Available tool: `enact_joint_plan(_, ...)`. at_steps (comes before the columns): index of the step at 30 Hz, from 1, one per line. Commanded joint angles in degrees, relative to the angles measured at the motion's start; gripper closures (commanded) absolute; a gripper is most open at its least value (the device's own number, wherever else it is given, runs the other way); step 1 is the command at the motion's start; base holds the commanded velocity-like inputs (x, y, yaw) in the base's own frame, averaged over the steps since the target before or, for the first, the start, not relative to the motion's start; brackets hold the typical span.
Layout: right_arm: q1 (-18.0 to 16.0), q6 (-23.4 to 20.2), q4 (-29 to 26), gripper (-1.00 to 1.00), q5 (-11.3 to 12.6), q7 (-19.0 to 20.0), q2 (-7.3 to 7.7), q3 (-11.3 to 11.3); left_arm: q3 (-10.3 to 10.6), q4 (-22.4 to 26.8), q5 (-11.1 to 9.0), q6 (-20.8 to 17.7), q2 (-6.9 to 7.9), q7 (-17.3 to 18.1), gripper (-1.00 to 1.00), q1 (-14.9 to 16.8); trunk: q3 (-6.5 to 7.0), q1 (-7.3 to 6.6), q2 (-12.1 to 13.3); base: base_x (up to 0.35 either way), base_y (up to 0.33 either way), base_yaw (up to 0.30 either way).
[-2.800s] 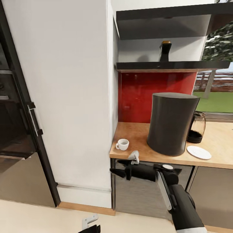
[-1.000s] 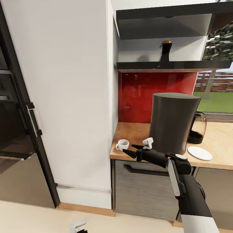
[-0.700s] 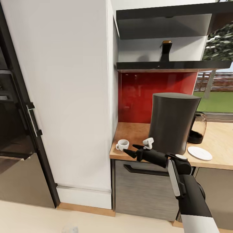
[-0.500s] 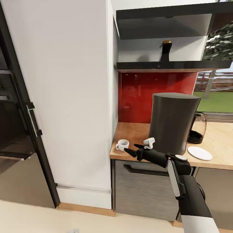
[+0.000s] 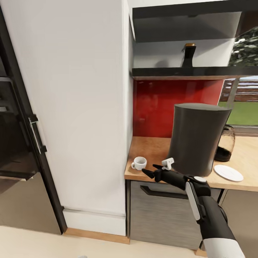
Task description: Set up a coffee station on the kitchen countertop: keep the coffee maker on the countertop, move the bottle of coffee from the kitchen shelf to the counter next to the coffee maker, place a paper coffee filter on top of the coffee maker, put the saucer next to the coffee maker with the coffee cup on the saucer, and place the electric kettle next to the coffee maker.
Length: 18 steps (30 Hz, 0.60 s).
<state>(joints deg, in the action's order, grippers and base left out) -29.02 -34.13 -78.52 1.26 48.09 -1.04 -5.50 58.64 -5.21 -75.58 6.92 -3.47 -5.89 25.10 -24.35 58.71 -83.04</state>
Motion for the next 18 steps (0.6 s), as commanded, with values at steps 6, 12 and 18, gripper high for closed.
enact_joint_plan(6, -0.05, 0.56, 1.10, -1.00, 0.22, -1.00, -0.09, -1.84, 0.33, -0.06, -0.18, 0.16, -0.05, -0.08, -1.00, 0.04, -0.07, 0.02, -0.04, 0.083, 0.065, 0.000)
enact_joint_plan(12, -0.04, 0.51, 1.18, -1.00, 0.16, -2.25, -0.22, -1.97, 0.33, -0.05, -0.18, 0.19, -0.05, -0.06, -1.00, 0.04, -0.07, 0.02, -0.04, 0.006, 0.005, 0.000)
enact_joint_plan(18, -0.04, 0.50, 1.17, -1.00, 0.23, -2.95, -0.13, -2.06, 0.33, 0.02, -0.18, 0.18, -0.05, -0.05, -1.00, 0.04, -0.07, 0.02, -0.04, 0.000, 0.000, -0.011)
